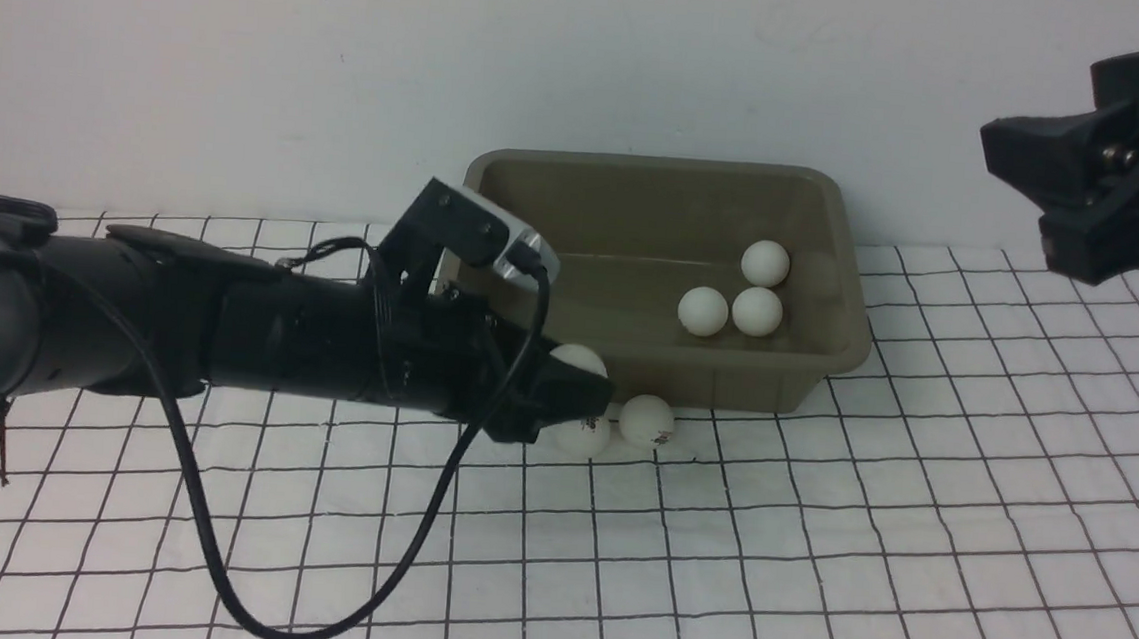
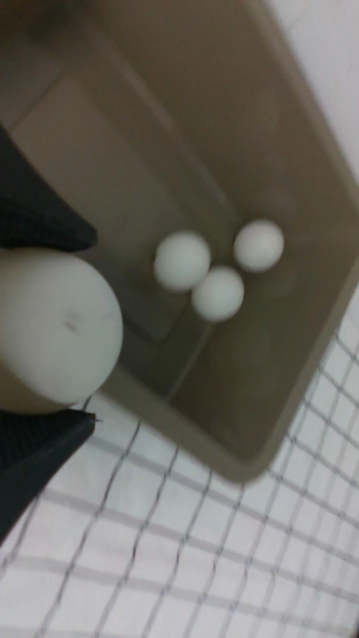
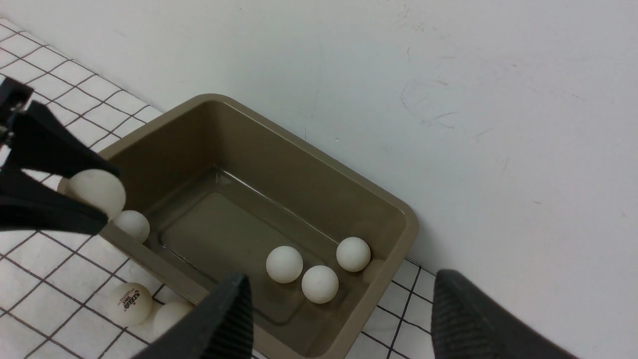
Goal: Put the table tennis balls into the box on the white checkered tablecloth.
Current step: 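Drop the ball into the bin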
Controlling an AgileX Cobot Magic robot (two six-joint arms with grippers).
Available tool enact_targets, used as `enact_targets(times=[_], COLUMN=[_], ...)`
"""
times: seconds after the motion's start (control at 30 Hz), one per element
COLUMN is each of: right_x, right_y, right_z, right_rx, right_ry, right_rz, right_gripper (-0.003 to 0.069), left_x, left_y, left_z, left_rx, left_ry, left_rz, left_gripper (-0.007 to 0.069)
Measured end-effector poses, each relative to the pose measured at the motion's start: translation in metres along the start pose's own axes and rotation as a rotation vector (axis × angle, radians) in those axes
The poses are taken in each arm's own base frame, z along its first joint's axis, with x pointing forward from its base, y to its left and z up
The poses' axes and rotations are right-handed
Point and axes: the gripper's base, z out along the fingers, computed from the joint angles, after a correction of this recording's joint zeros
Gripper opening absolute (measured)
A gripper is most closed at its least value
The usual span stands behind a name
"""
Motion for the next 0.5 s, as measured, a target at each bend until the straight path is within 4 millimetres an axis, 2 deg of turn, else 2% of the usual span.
enact_targets(times=[0.2, 0.3, 0.43, 0.5], right_x=[0.0, 0.0, 0.0, 0.0], right_y=[0.0, 0.0, 0.0, 0.0], right_z=[0.0, 0.0, 0.0, 0.0], right_rx=[0.0, 0.0, 0.0, -0.001], right_ry=[0.0, 0.0, 0.0, 0.003], right_rz=[0.0, 0.0, 0.0, 0.0], right_gripper=[0.0442, 0.0442, 0.0442, 0.0442], left_x=[0.007, 0.013, 0.009, 0.001], left_y=[0.023, 0.031, 0.034, 0.034], left_z=[0.034, 0.05, 0.049, 0.042], left_rx=[-0.028, -0.022, -0.051, -0.077], left_ry=[0.027, 0.039, 0.034, 0.026], left_rz=[0.167, 0.168, 0.058, 0.0], left_gripper=[0.0354, 0.0397, 0.0486, 0.0493])
